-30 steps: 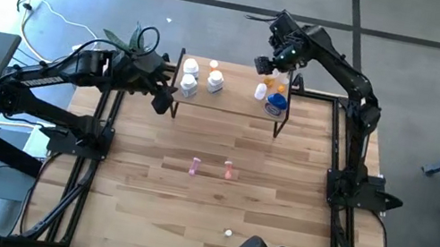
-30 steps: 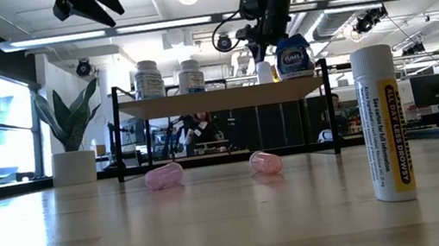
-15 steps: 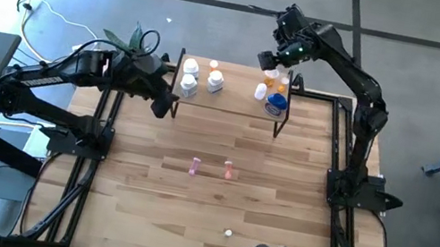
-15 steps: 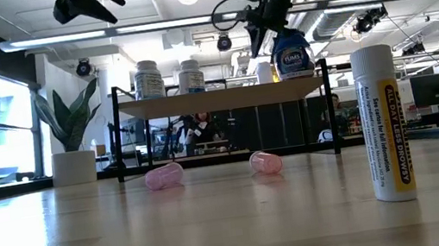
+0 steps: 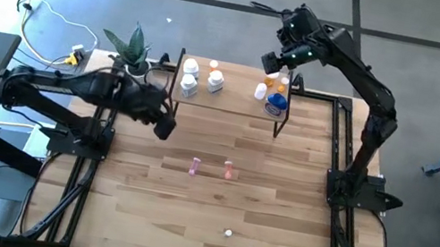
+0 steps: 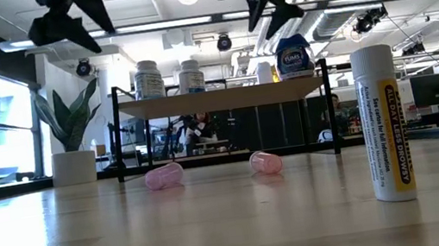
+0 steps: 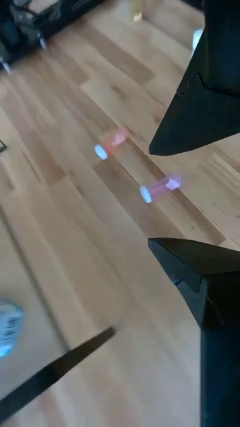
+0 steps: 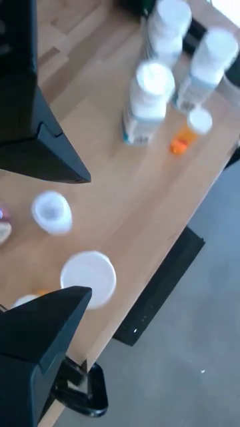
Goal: Pick and place medicine bottles onto shelf by color
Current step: Put the purple pill bottle on the shelf
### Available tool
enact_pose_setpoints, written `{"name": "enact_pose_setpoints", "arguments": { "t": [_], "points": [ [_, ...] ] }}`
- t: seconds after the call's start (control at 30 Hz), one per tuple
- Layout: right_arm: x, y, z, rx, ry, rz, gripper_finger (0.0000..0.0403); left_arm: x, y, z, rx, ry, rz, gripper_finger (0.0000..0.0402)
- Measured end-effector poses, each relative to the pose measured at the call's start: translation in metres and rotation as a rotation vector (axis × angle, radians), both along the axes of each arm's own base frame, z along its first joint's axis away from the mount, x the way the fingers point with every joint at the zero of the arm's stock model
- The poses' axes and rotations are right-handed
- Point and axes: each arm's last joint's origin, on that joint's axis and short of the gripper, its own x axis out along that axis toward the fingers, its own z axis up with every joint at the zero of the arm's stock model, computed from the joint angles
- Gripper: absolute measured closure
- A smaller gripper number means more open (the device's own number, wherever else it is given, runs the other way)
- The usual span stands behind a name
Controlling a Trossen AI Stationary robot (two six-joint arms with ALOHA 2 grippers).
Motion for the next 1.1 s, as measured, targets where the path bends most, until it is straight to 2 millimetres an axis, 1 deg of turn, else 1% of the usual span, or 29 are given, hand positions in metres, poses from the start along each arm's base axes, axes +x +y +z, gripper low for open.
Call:
{"name": "enact_pose_setpoints", "arguments": {
  "t": [0.17,0.27,0.43,0.5,0.63,0.77,0.87,0.97,1.1],
  "points": [
    [0.005,0.019,0.006,0.008,-0.009,0.035,0.0146,0.007,-0.015,-0.022,-0.022,-0.02,-0.001,0.0197],
    [0.01,0.031,0.005,0.031,0.001,0.052,0.0146,0.012,-0.022,-0.033,-0.028,-0.055,0.004,0.0197],
    [0.023,0.052,0.005,0.025,0.013,0.14,0.0146,0.022,-0.035,-0.051,-0.046,-0.08,0.002,0.0197],
    [0.028,0.061,0.004,0.035,0.011,0.155,0.0146,0.026,-0.04,-0.06,-0.049,-0.055,0.01,0.0197],
    [0.035,0.078,0.004,0.046,0.02,0.197,0.0146,0.039,-0.052,-0.077,-0.059,0.004,0.04,0.0197],
    [0.038,0.092,0.002,0.071,0.051,0.226,0.0146,0.055,-0.066,-0.099,-0.048,0.061,0.013,0.0197],
    [0.038,0.1,0.0,0.074,0.089,0.232,0.0146,0.069,-0.074,-0.113,-0.044,0.061,-0.009,0.0197],
    [0.038,0.107,-0.001,0.053,0.124,0.219,0.0146,0.081,-0.079,-0.128,-0.043,0.063,-0.015,0.0197],
    [0.039,0.115,-0.002,0.036,0.152,0.214,0.0146,0.092,-0.081,-0.145,-0.044,0.067,0.003,0.0197]
  ]
}}
